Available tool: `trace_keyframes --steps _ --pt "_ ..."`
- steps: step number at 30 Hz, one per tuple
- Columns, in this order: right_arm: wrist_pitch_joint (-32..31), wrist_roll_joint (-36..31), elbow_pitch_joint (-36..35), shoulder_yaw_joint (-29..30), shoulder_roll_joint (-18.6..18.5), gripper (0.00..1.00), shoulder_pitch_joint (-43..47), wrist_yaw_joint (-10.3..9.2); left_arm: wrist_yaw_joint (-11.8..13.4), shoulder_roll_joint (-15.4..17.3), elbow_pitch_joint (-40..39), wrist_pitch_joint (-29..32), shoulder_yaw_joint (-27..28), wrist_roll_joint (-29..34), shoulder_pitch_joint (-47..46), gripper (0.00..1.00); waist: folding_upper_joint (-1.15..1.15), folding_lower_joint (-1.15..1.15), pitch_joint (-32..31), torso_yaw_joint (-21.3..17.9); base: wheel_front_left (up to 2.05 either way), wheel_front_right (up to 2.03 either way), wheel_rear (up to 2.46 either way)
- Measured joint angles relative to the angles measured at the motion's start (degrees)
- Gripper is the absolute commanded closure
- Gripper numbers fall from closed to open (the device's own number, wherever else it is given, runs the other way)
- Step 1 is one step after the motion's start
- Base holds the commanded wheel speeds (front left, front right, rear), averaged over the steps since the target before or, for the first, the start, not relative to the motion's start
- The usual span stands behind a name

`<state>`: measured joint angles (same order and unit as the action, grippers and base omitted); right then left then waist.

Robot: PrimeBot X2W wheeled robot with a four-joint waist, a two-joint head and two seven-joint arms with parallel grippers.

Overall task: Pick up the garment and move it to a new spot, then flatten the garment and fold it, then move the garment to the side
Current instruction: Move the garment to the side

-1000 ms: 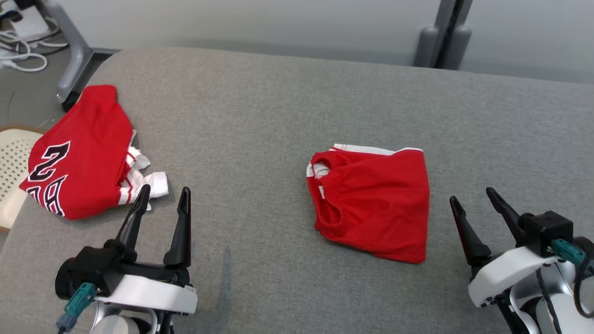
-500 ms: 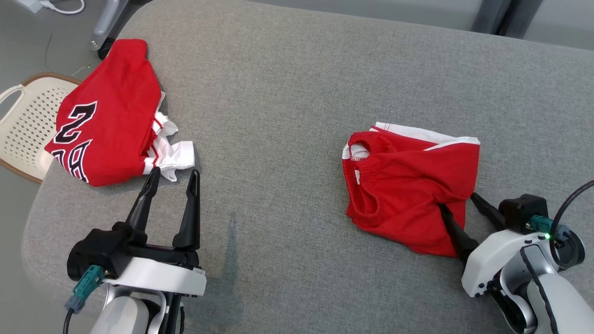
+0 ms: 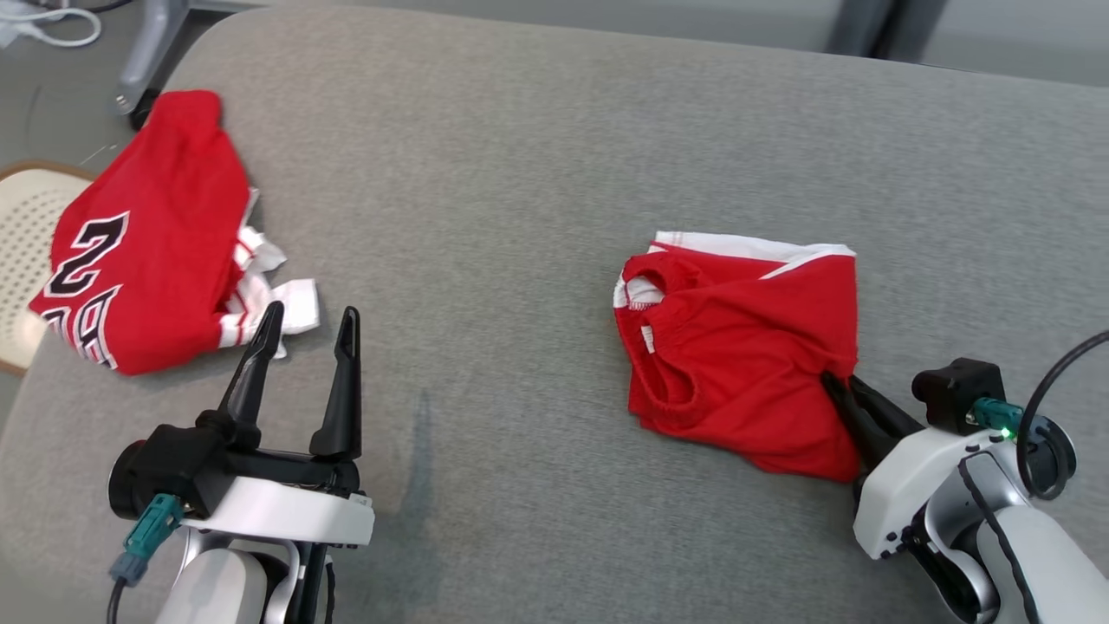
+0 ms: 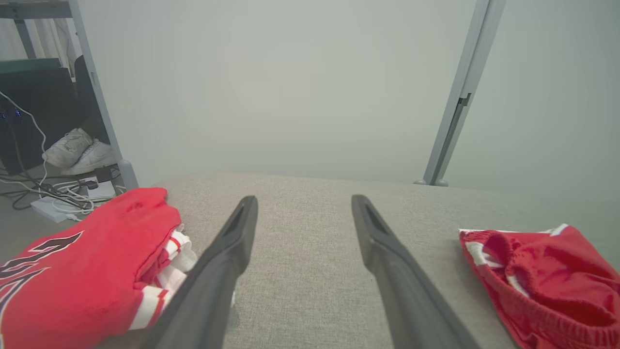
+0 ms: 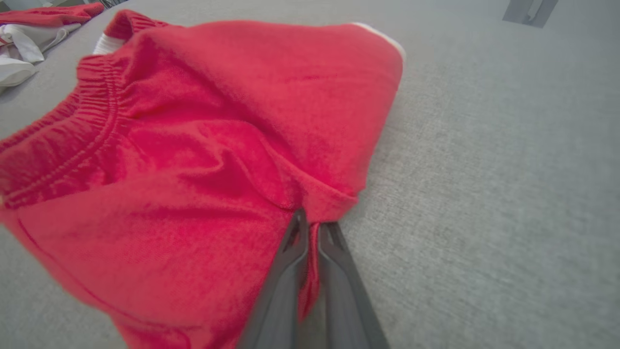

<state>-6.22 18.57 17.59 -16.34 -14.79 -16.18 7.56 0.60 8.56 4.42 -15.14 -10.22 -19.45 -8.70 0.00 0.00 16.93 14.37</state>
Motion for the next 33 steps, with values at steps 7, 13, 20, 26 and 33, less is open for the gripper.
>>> trace_keyframes --steps 7,13,20,26,33 --pt "0.65 -0.12 -0.18 -0.88 -1.81 1.00 0.58 -0.07 -0.23 0.78 -0.30 0.00 0.83 0.70 0.39 0.00 0.00 0.00 -0.71 -5.11 0.00 0.00 0.00" --pt "0.96 -0.22 -0.11 -1.74 -3.56 1.00 0.44 -0.05 -0.46 1.41 -0.84 0.05 0.60 1.09 0.12 0.00 0.00 0.00 -0.79 -10.98 0.00 0.00 0.00" --pt "2.27 -0.67 0.68 -5.97 -4.95 1.00 -4.25 -0.05 -0.57 2.53 -2.43 1.04 0.26 1.33 -1.16 0.00 0.00 0.00 0.89 -16.74 0.00 0.00 0.00" --pt "4.77 -1.07 3.75 -9.49 -7.83 1.00 -10.48 -0.05 -0.66 3.65 -4.71 2.23 0.01 1.87 -3.51 0.00 0.00 0.00 4.22 -20.55 0.00 0.00 0.00" --pt "8.70 -1.38 9.68 -8.44 -13.86 1.00 -16.37 -0.05 -1.21 5.66 -7.86 4.42 -0.58 3.13 -5.91 0.00 0.00 0.00 8.61 -25.58 0.00 0.00 0.00"
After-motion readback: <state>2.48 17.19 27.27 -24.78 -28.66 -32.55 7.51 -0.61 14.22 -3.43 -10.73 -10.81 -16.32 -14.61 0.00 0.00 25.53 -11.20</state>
